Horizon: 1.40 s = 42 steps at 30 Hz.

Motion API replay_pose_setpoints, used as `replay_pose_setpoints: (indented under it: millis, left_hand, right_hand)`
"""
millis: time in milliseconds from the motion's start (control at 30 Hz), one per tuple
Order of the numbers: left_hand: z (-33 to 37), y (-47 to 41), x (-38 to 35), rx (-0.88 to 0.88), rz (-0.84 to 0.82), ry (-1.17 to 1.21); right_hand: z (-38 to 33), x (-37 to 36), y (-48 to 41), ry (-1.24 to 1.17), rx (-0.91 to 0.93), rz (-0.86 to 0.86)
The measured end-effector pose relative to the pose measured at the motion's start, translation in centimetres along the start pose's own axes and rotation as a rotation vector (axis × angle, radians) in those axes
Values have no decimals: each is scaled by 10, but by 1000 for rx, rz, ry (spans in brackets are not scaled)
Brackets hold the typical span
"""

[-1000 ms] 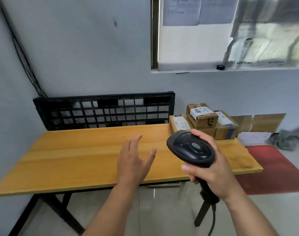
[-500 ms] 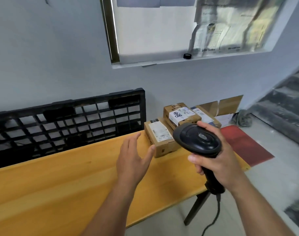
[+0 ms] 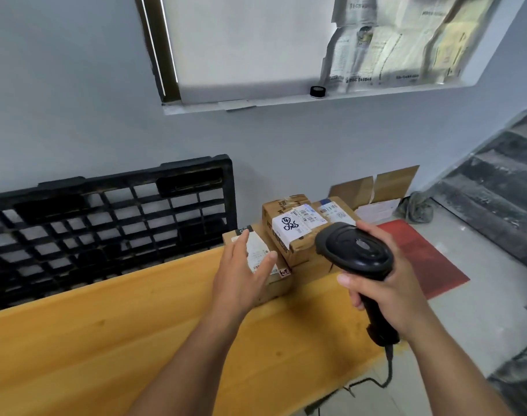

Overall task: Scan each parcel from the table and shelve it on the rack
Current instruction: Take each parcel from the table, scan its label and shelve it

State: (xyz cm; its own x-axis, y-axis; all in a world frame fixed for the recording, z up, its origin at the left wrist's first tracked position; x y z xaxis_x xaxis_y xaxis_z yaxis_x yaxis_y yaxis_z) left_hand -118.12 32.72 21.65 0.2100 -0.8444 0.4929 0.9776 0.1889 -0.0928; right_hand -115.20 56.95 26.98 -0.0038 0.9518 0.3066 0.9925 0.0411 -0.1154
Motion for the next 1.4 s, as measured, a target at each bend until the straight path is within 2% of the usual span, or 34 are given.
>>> replay_pose_setpoints:
  millis: [400, 700, 833, 967, 1133, 1400]
  left_hand:
    - [6, -47, -83, 315, -37, 114]
    - [15, -30, -95, 424, 46, 334]
    - [24, -23, -78, 377, 107, 409]
    - [37, -18, -42, 297, 279, 528]
    - [36, -10, 7, 325, 350, 657]
    - [31, 10, 105, 256, 481, 517]
  right_hand:
    - [72, 21, -114, -68, -113, -229]
    - [97, 9, -126, -140, -143, -411]
    - [84, 2, -115, -164, -90, -468]
    - [62, -17, -99, -187, -31, -543]
    - [31, -48, -80, -193, 71, -655]
    - [-31, -61, -62, -227, 215, -679]
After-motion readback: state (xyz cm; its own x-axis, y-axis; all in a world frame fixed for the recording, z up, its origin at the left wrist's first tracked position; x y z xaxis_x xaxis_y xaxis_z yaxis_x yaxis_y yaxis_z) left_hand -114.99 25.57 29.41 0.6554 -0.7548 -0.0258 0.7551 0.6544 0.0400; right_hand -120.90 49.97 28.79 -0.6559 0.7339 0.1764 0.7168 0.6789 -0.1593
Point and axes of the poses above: each hand's wrist, its own y-axis away from the middle knuckle, its own x-axis out of the back of the hand, z = x × y, the point moved 6 cm from there along -y, towards the middle knuckle, and after that the axes turned 7 degrees about y, right-handed, at the moved point
